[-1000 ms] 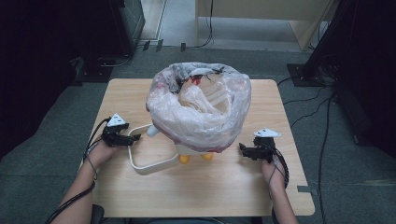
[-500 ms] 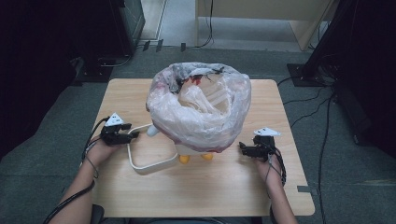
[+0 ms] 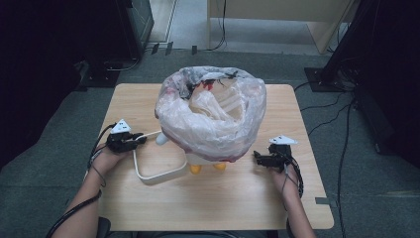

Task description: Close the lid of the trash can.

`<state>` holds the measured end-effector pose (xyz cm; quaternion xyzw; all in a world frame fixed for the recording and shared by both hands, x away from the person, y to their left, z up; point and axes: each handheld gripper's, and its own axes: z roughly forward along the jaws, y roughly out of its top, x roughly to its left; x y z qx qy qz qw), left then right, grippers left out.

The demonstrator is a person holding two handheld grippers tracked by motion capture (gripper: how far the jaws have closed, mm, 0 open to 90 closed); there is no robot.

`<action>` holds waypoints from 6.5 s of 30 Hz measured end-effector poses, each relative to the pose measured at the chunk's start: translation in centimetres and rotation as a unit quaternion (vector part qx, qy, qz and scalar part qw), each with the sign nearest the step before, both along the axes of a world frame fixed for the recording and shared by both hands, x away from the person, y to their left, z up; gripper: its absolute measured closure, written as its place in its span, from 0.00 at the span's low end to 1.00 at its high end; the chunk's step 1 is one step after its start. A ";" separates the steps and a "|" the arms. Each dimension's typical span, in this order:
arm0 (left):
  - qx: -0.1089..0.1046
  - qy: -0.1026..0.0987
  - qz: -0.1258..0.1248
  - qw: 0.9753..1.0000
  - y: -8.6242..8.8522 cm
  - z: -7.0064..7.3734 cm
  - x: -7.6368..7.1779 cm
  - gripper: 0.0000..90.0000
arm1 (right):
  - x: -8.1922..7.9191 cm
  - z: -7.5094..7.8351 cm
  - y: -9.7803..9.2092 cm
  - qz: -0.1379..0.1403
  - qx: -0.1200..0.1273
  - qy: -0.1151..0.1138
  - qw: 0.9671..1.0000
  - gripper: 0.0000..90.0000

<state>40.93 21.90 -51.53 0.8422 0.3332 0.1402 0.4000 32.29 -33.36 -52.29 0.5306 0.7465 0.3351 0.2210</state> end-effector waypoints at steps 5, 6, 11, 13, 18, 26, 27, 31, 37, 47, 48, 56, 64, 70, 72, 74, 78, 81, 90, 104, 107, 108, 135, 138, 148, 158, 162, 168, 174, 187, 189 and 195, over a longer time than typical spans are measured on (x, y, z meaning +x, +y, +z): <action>-0.003 0.003 -0.005 1.000 0.1 0.0 0.1 0.88 | 0.0 0.0 0.0 0.000 0.000 0.000 1.000 0.16; -0.004 0.004 -0.006 1.000 0.1 0.0 0.1 0.88 | 0.0 0.0 0.0 0.000 0.000 0.000 1.000 0.16; -0.001 0.004 -0.011 1.000 0.2 0.1 0.2 0.88 | 0.0 0.0 0.0 0.000 0.000 0.000 1.000 0.16; -0.002 0.007 -0.011 1.000 0.2 0.1 0.2 0.88 | 0.0 0.0 0.0 0.000 0.000 0.000 1.000 0.16; -0.013 0.028 -0.001 1.000 0.5 0.2 0.2 0.88 | 0.0 0.0 0.0 0.000 0.000 0.000 1.000 0.16; -0.013 0.028 0.008 0.999 1.2 0.3 0.2 0.89 | 0.0 0.0 0.0 0.000 0.000 0.000 1.000 0.16; -0.015 0.028 0.008 0.999 1.3 0.3 0.2 0.89 | 0.0 0.0 0.0 0.000 0.000 0.000 1.000 0.16; -0.024 0.035 0.005 0.999 1.6 0.4 0.2 0.88 | 0.0 0.0 0.0 0.000 0.000 0.000 1.000 0.16; -0.029 0.038 0.001 0.999 2.2 0.9 0.2 0.89 | 0.0 0.0 0.0 0.000 0.000 0.000 1.000 0.16; -0.009 0.045 -0.015 0.999 2.7 2.9 1.1 0.89 | 0.0 0.0 0.0 0.000 0.000 0.000 1.000 0.16; -0.004 0.045 -0.015 0.999 2.8 3.1 1.2 0.89 | 0.0 0.0 0.0 0.000 0.000 0.001 1.000 0.16; -0.016 0.050 -0.024 0.998 3.1 5.8 2.0 0.89 | 0.0 0.0 0.0 -0.001 0.000 0.001 1.000 0.16; -0.005 0.047 -0.031 0.998 3.4 7.5 2.4 0.89 | 0.0 0.0 0.0 0.000 0.000 0.001 1.000 0.16; -0.002 0.030 -0.034 0.999 4.2 9.3 2.3 0.89 | 0.0 0.0 0.0 0.000 0.000 0.000 1.000 0.16; -0.009 0.029 -0.034 0.999 4.5 10.0 2.3 0.88 | 0.0 0.0 0.0 0.000 0.000 0.001 1.000 0.16; -0.010 0.039 -0.032 0.999 4.8 10.5 2.3 0.89 | 0.0 0.0 0.0 0.000 0.000 0.000 1.000 0.16; 0.003 0.040 -0.033 0.999 5.2 11.6 2.2 0.89 | 0.0 0.0 0.0 0.000 0.000 0.000 1.000 0.16; 0.002 0.040 -0.031 0.999 5.7 12.6 2.0 0.88 | 0.0 0.0 0.0 0.000 0.000 0.000 1.000 0.16; -0.002 0.041 -0.025 0.999 7.1 14.9 1.2 0.88 | 0.1 0.0 0.0 0.000 0.000 -0.001 1.000 0.15; -0.033 0.043 -0.024 0.998 8.3 17.7 0.6 0.89 | 0.3 0.0 -0.1 0.001 0.000 0.001 1.000 0.15; -0.040 0.042 -0.027 0.998 8.2 18.7 0.7 0.89 | 0.3 0.0 -0.1 0.001 0.000 0.001 1.000 0.15; -0.037 0.041 -0.028 0.998 8.1 19.1 0.7 0.89 | 0.3 0.0 -0.1 0.001 0.000 0.001 1.000 0.15; -0.032 0.024 -0.064 0.997 4.3 30.2 0.7 0.89 | 0.3 0.0 -0.1 0.001 -0.001 0.001 1.000 0.15; -0.031 0.017 -0.075 0.997 3.1 31.3 0.9 0.89 | 0.3 0.0 -0.1 0.001 -0.001 0.001 1.000 0.15; -0.024 0.013 -0.103 0.994 -1.4 33.5 1.9 0.89 | 0.3 0.0 -0.1 0.001 -0.001 0.001 1.000 0.15; -0.010 0.015 -0.127 0.992 -6.3 34.1 2.9 0.89 | 0.3 0.0 -0.1 0.001 -0.001 0.001 1.000 0.15; -0.015 0.025 -0.130 0.991 -8.0 33.8 3.3 0.89 | 0.3 0.0 -0.1 0.001 -0.001 0.001 1.000 0.15; -0.013 0.027 -0.150 0.988 -10.8 33.7 3.4 0.89 | 0.3 0.0 -0.1 0.001 -0.001 0.001 1.000 0.15; -0.018 0.029 -0.159 0.987 -13.1 33.9 3.6 0.89 | 0.3 0.0 -0.1 0.001 -0.001 0.001 1.000 0.15; -0.015 0.033 -0.184 0.982 -18.1 33.4 3.2 0.89 | 0.3 0.0 -0.1 0.001 -0.001 0.001 1.000 0.15; -0.010 0.034 -0.191 0.981 -18.8 33.2 3.0 0.89 | 0.3 0.0 -0.1 0.001 -0.001 0.001 1.000 0.15; 0.001 0.036 -0.205 0.978 -20.6 32.4 2.5 0.89 | 0.3 0.0 -0.1 0.001 0.000 0.002 1.000 0.15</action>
